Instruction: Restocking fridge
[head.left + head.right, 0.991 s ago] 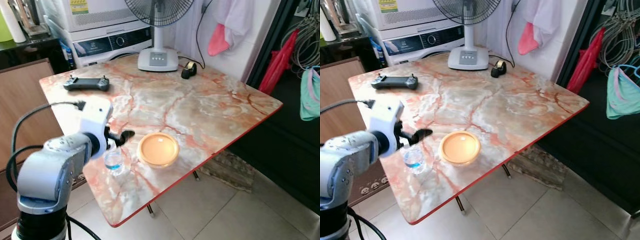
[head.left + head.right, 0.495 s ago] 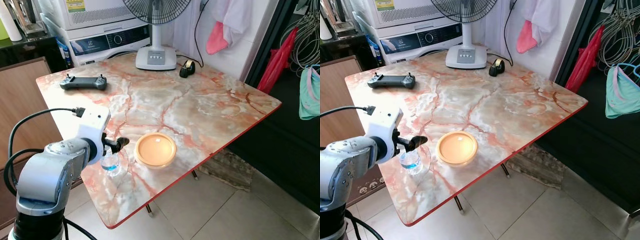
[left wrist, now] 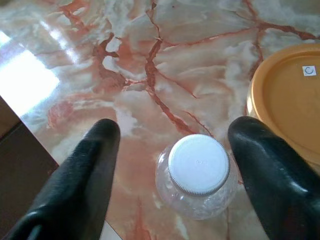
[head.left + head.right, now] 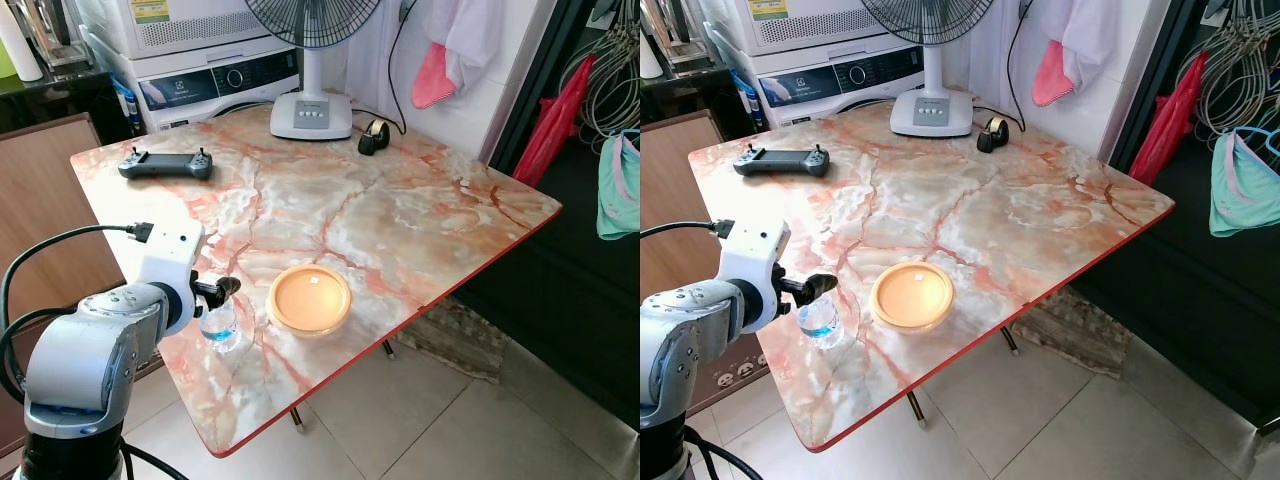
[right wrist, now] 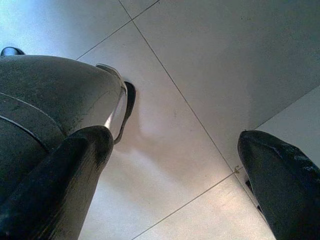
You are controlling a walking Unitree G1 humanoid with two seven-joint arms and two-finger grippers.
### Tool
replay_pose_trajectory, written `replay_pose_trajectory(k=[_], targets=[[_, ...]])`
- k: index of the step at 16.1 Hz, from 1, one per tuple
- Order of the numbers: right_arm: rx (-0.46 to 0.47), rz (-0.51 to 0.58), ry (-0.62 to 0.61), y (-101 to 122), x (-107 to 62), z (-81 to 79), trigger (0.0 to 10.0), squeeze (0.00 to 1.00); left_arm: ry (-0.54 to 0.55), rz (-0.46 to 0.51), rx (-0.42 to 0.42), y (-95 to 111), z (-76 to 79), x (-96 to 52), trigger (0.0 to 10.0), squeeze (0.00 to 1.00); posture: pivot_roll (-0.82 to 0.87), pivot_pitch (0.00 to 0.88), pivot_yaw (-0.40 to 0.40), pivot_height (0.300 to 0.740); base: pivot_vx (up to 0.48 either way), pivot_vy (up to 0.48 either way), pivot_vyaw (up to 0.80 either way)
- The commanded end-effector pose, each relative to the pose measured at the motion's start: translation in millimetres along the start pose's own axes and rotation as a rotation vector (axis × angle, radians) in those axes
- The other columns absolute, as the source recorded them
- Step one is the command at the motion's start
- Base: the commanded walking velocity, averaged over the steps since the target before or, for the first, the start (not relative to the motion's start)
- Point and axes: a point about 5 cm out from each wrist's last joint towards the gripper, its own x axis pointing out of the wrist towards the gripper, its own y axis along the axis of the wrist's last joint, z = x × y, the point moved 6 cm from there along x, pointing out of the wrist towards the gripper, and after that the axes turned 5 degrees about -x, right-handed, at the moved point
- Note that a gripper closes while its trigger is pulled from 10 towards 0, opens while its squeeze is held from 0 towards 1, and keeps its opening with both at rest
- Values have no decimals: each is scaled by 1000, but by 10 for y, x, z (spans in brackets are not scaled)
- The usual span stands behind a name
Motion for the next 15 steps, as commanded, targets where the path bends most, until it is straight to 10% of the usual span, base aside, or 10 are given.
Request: replay_pose_trajectory(k=[1, 6, 7, 9, 11, 12, 13, 15], targets=[[-21, -7, 40, -16, 7, -92, 10000, 0, 28, -3, -18, -17, -53, -17, 1098, 0, 172, 0, -56, 740, 0, 0, 0], [-22, -6, 40, -9, 8, -91, 10000, 0, 1, -12, -59, -64, -8, -3, 471, 0, 168, 0, -56, 740, 0, 0, 0], [-23, -5, 41, -8, 8, -91, 10000, 0, -6, -15, -74, -80, 0, 4, 3137, 0, 166, 0, -55, 740, 0, 0, 0], [-22, -5, 40, -6, 9, -92, 10000, 0, -3, -21, -85, -108, -10, 16, 4667, 0, 164, 0, -54, 740, 0, 0, 0], [-22, -4, 39, -5, 9, -90, 10000, 0, -16, -33, -99, -148, 17, 26, 4275, 0, 164, 0, -55, 740, 0, 0, 0], [-23, -3, 40, -2, 9, -91, 10000, 0, -12, -38, -104, -166, 14, 27, 902, 0, 164, 0, -55, 740, 0, 0, 0], [-24, -3, 40, 0, 9, -90, 10000, 0, -12, -40, -105, -176, 13, 27, 0, 0, 164, 0, -55, 740, 0, 0, 0], [-25, -2, 40, -1, 9, -90, 10000, 0, -7, -42, -104, -193, 0, 28, 0, 0, 166, 0, -56, 740, 0, 0, 0]])
